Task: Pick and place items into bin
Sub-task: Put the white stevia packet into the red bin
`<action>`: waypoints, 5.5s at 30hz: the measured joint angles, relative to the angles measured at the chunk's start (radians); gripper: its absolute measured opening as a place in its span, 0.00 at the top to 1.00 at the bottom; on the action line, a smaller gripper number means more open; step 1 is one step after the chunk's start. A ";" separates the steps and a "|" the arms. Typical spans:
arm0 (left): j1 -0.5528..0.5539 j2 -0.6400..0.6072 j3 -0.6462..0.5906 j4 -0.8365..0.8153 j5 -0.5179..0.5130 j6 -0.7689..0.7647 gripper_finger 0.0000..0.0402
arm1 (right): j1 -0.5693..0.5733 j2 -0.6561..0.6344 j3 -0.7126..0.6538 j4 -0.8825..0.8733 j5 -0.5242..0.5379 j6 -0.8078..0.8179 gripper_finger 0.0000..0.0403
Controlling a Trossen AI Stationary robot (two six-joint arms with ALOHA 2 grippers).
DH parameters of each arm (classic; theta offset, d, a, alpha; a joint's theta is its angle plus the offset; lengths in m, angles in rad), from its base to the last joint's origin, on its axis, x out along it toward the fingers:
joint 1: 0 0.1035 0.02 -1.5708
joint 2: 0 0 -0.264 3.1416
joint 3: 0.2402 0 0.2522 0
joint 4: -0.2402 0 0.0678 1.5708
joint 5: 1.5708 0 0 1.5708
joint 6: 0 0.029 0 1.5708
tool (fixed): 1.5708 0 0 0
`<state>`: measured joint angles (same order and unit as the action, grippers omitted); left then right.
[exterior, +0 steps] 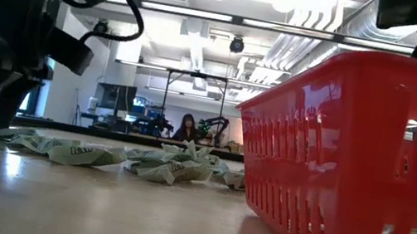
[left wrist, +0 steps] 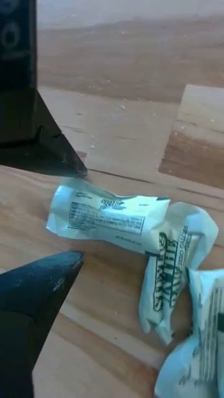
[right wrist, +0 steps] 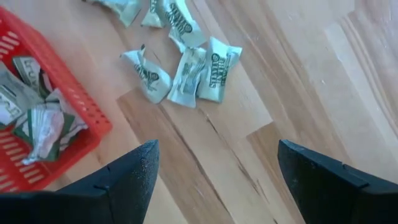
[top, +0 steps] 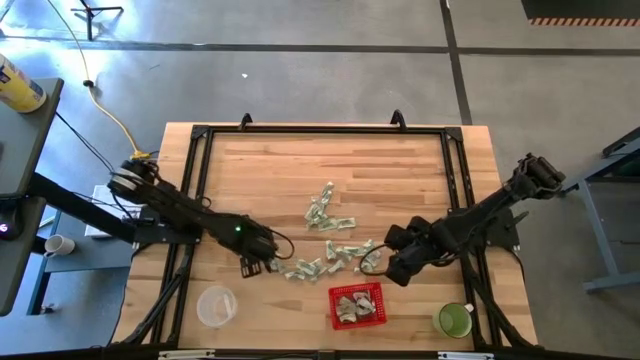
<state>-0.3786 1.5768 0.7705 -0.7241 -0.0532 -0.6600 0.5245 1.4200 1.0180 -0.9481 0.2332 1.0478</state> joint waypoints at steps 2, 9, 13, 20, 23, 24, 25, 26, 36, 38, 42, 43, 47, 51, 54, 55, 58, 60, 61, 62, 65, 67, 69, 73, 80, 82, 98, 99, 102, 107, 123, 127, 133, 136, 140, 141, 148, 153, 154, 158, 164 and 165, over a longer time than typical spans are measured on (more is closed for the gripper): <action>0.000 -0.001 -0.012 0.016 0.004 0.010 0.39 | -0.007 0.000 0.000 0.008 -0.007 0.009 0.22; 0.005 0.001 -0.012 0.055 -0.031 0.065 0.65 | 0.002 0.000 0.000 -0.005 -0.040 0.014 0.22; 0.006 0.008 0.017 0.043 -0.055 0.052 0.93 | 0.007 0.000 0.000 -0.021 -0.054 0.045 0.22; 0.004 -0.009 0.254 0.050 -0.092 -0.012 0.92 | 0.155 -0.064 0.000 -0.007 0.075 0.144 0.22; -0.003 -0.009 0.394 0.148 -0.129 0.024 0.95 | 0.242 -0.112 0.000 -0.022 0.144 0.231 0.22; -0.002 -0.003 0.438 0.189 -0.139 0.043 0.95 | 0.265 -0.124 0.001 -0.025 0.164 0.255 0.22; -0.002 0.007 0.475 0.223 -0.139 0.060 0.95 | 0.286 -0.134 0.001 -0.029 0.178 0.277 0.22; -0.001 0.026 0.511 0.244 -0.134 0.073 0.95 | 0.308 -0.142 0.002 -0.033 0.183 0.293 0.22; -0.043 0.431 0.806 0.366 0.210 0.099 0.94 | 0.367 -0.144 0.002 -0.040 0.177 0.349 0.22; -0.045 0.504 0.844 0.350 0.259 0.087 0.90 | 0.366 -0.144 0.002 -0.035 0.176 0.342 0.22; -0.024 0.552 0.880 0.350 0.374 0.019 0.74 | 0.365 -0.144 0.002 0.004 0.127 0.347 0.22; -0.021 0.550 0.884 0.359 0.382 -0.004 0.70 | 0.365 -0.144 0.002 0.022 0.099 0.359 0.22; -0.008 0.503 0.882 0.348 0.368 -0.041 0.54 | 0.365 -0.144 0.002 0.149 0.078 0.435 0.22; -0.007 0.398 0.886 0.231 0.326 0.005 0.43 | 0.351 -0.143 0.002 0.365 0.104 0.392 0.22; -0.009 0.328 0.884 0.099 0.226 0.063 0.38 | 0.320 -0.144 0.004 0.371 0.208 0.308 0.22; -0.010 0.306 0.884 0.066 0.193 0.073 0.36 | 0.300 -0.144 0.004 0.307 0.227 0.305 0.21; -0.009 0.234 0.885 -0.031 0.104 0.080 0.34 | 0.210 -0.137 -0.006 0.065 0.200 0.294 0.21; -0.008 0.200 0.886 -0.087 0.051 0.080 0.34 | 0.126 -0.132 -0.039 0.000 0.131 0.267 0.21; -0.008 0.189 0.885 -0.113 0.032 0.083 0.34 | 0.082 -0.130 -0.063 0.001 0.096 0.254 0.21; -0.008 0.179 0.885 -0.127 0.014 0.092 0.34 | 0.037 -0.124 -0.089 0.020 0.072 0.247 0.21; -0.008 0.153 0.884 -0.153 -0.021 0.153 0.34 | -0.080 -0.090 -0.164 0.142 0.038 0.229 0.21; -0.008 0.141 0.885 -0.155 -0.031 0.180 0.34 | -0.136 -0.053 -0.199 0.211 0.004 0.199 0.21; -0.008 0.134 0.885 -0.170 -0.031 0.193 0.34 | -0.171 -0.011 -0.208 0.258 -0.017 0.165 0.21; -0.008 0.132 0.884 -0.205 -0.036 0.230 0.34 | -0.180 0.071 -0.208 0.264 0.002 0.141 0.21; -0.008 0.132 0.884 -0.224 -0.050 0.245 0.34 | -0.178 0.172 -0.208 0.409 0.003 0.139 0.21; -0.008 0.132 0.884 -0.221 -0.060 0.245 0.34 | -0.181 0.197 -0.208 0.456 0.003 0.143 0.21; -0.008 0.132 0.884 -0.217 -0.095 0.237 0.34 | -0.206 0.240 -0.207 0.477 -0.030 0.122 0.78; -0.008 0.132 0.884 -0.217 -0.095 0.237 0.34 | -0.209 0.235 -0.207 0.478 -0.041 0.121 0.85; -0.008 0.132 0.884 -0.218 -0.095 0.237 0.34 | -0.209 0.198 -0.211 0.474 -0.061 0.121 0.97; -0.008 0.132 0.884 -0.219 -0.096 0.236 0.34 | -0.197 0.056 -0.210 0.488 -0.065 0.148 0.96; -0.007 0.132 0.884 -0.233 -0.250 0.205 0.34 | 0.082 0.068 -0.208 1.015 -0.213 0.136 0.96; -0.006 0.132 0.884 -0.314 -0.320 0.178 0.34 | 0.087 0.140 -0.208 1.101 -0.278 0.193 0.86; -0.007 0.138 0.884 -0.421 -0.309 0.079 0.34 | 0.102 0.150 -0.208 1.118 -0.286 0.213 0.61; 0.011 0.159 0.869 -0.445 -0.315 0.036 0.34 | 0.122 0.112 -0.208 1.116 -0.204 0.181 0.51; 0.098 0.196 0.772 -0.391 -0.277 -0.040 0.34 | 0.166 0.035 -0.208 1.035 -0.001 0.152 0.47; 0.134 0.207 0.738 -0.352 -0.253 -0.058 0.34 | 0.178 0.014 -0.208 0.990 0.048 0.155 0.47; 0.325 0.278 0.576 -0.044 -0.090 -0.066 0.34 | 0.210 -0.093 -0.208 0.707 0.186 0.251 0.47; 0.381 0.332 0.574 -0.033 -0.024 -0.026 0.34 | 0.210 -0.113 -0.208 0.633 0.179 0.278 0.47; 0.386 0.342 0.574 -0.032 -0.004 -0.028 0.34 | 0.207 -0.113 -0.208 0.619 0.178 0.279 0.47; 0.384 0.388 0.574 -0.013 0.019 -0.029 0.34 | 0.186 -0.117 -0.208 0.580 0.181 0.280 0.47; 0.386 0.428 0.577 0.019 0.029 -0.026 0.49 | 0.145 -0.118 -0.208 0.547 0.170 0.280 0.47; 0.386 0.428 0.576 0.025 0.025 -0.026 0.54 | 0.140 -0.118 -0.208 0.544 0.166 0.280 0.47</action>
<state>0.0074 2.0051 1.3468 -0.6996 -0.0284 -0.6863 0.6647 1.3022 0.8104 -0.4038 0.3989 1.3277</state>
